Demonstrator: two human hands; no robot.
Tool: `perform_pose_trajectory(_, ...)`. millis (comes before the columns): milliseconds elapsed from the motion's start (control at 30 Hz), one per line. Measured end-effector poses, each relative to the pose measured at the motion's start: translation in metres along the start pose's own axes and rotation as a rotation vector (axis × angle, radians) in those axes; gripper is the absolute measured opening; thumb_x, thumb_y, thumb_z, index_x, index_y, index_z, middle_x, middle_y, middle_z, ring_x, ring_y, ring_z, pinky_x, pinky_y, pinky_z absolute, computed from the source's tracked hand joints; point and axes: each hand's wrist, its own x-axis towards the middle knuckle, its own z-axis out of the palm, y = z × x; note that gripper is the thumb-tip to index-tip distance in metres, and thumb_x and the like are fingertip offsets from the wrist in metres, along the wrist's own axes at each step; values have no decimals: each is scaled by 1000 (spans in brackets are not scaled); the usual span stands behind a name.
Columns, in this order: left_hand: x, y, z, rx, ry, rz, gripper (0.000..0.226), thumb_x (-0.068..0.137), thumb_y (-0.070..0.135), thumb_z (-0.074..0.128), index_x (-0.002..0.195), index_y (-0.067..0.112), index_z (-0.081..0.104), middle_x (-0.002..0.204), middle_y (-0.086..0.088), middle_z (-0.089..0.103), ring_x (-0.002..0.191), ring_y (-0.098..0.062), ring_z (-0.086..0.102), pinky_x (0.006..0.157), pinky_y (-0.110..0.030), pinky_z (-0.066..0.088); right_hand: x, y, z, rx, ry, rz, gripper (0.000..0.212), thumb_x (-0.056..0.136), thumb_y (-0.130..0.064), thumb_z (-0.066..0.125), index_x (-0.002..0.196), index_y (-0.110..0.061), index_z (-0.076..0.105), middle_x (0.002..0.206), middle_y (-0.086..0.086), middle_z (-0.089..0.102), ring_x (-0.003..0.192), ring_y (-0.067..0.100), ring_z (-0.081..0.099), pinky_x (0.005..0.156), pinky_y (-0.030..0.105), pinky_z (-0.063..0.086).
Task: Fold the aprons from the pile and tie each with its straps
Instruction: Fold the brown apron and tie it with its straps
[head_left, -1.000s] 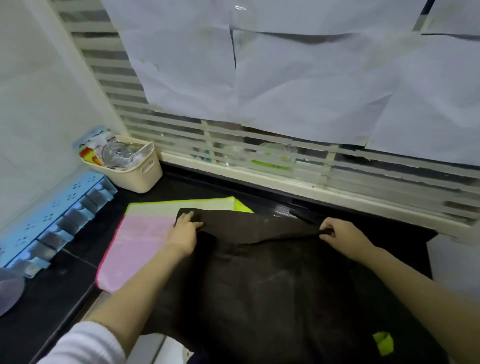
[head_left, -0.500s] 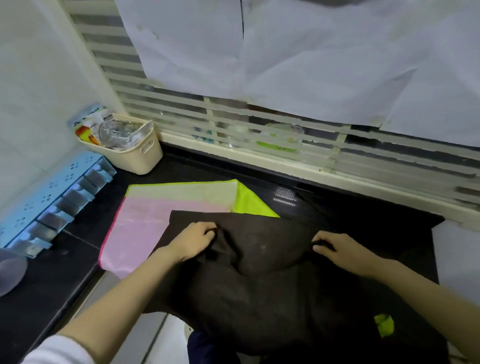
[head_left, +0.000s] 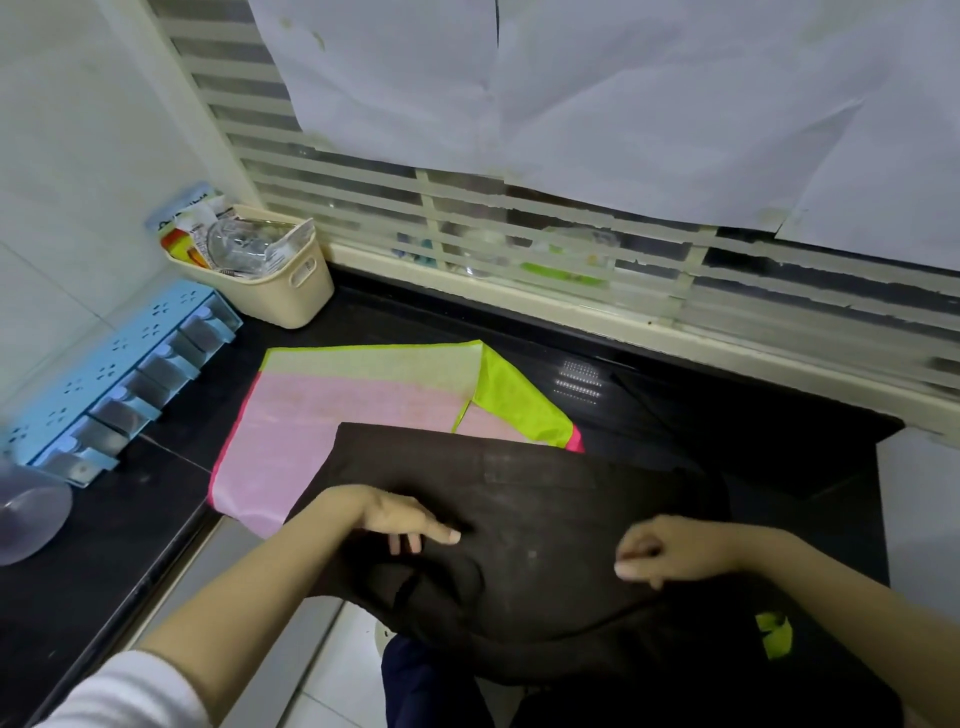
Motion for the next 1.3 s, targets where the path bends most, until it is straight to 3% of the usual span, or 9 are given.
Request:
perform_pose_trajectory(100, 8, 0, -15, -182, 355, 218, 19, 93, 29, 57, 107, 16, 60, 96, -10, 62, 76, -16, 55, 86, -32, 47, 18, -2, -17, 84, 483, -27, 28, 87, -31, 65, 111, -22, 54, 113, 1, 61, 74, 8, 61, 68, 13, 45)
perform_pose_trajectory(200, 16, 1, -31, -230, 797, 254, 29, 93, 13, 55, 122, 13, 55, 81, -3, 61, 73, -17, 59, 80, -30, 48, 31, -3, -34, -108, 619, 97, 50, 90, -30, 61, 135, -18, 43, 138, 3, 48, 106, 13, 58, 91, 25, 47)
perform_pose_trajectory(333, 28, 8, -43, -200, 686, 165, 54, 96, 10, 47, 146, 21, 28, 88, -7, 63, 57, -14, 56, 67, -26, 47, 44, -7, -37, -225, 469, 284, 63, 91, -39, 57, 144, -16, 31, 144, 8, 39, 119, 22, 53, 99, 32, 44)
perform_pose_trajectory(467, 46, 12, -47, -61, 570, 36, 65, 94, 8, 47, 149, 25, 17, 112, -19, 60, 64, -26, 58, 74, -35, 53, 46, -7, -33, -301, 474, 345, 55, 91, -39, 57, 138, -16, 39, 134, 8, 48, 117, 21, 53, 95, 32, 45)
perform_pose_trajectory(667, 57, 10, -47, -91, 635, 6, 17, 91, 3, 43, 103, 9, 53, 96, -18, 65, 81, -35, 67, 71, -33, 51, 40, -12, -50, -150, 538, 388, 26, 89, -23, 63, 112, -12, 59, 79, 3, 62, 68, 16, 66, 70, 31, 56)
perform_pose_trajectory(833, 52, 19, -76, -200, 901, 98, 13, 94, 10, 49, 101, 0, 53, 105, -23, 61, 100, -37, 58, 84, -35, 44, 32, -22, -109, -40, 784, 225, 6, 88, -12, 63, 92, -8, 61, 70, 1, 61, 65, 18, 64, 57, 26, 47)
perform_pose_trajectory(1067, 36, 48, -117, -297, 1058, 155, 14, 97, 10, 41, 107, 3, 47, 106, -26, 59, 98, -40, 54, 81, -35, 40, 36, -36, -150, -166, 1024, 161, 6, 88, -8, 59, 86, -3, 58, 93, 21, 61, 84, 31, 55, 75, 35, 43)
perform_pose_trajectory(1167, 39, 50, -115, -285, 1014, 208, 33, 96, 9, 42, 129, 12, 40, 121, -24, 57, 116, -39, 50, 98, -42, 39, 37, -34, -139, -175, 996, 160, 29, 89, -7, 58, 117, -1, 51, 126, 22, 49, 108, 33, 52, 93, 39, 42)
perform_pose_trajectory(1300, 45, 57, -82, -66, 897, 211, 68, 97, 14, 44, 150, 32, 6, 158, -9, 11, 146, -26, 6, 115, -54, 6, 39, -42, -98, -283, 929, 50, 67, 90, -12, 60, 146, -8, 25, 156, 11, 16, 142, 27, 22, 117, 36, 19)
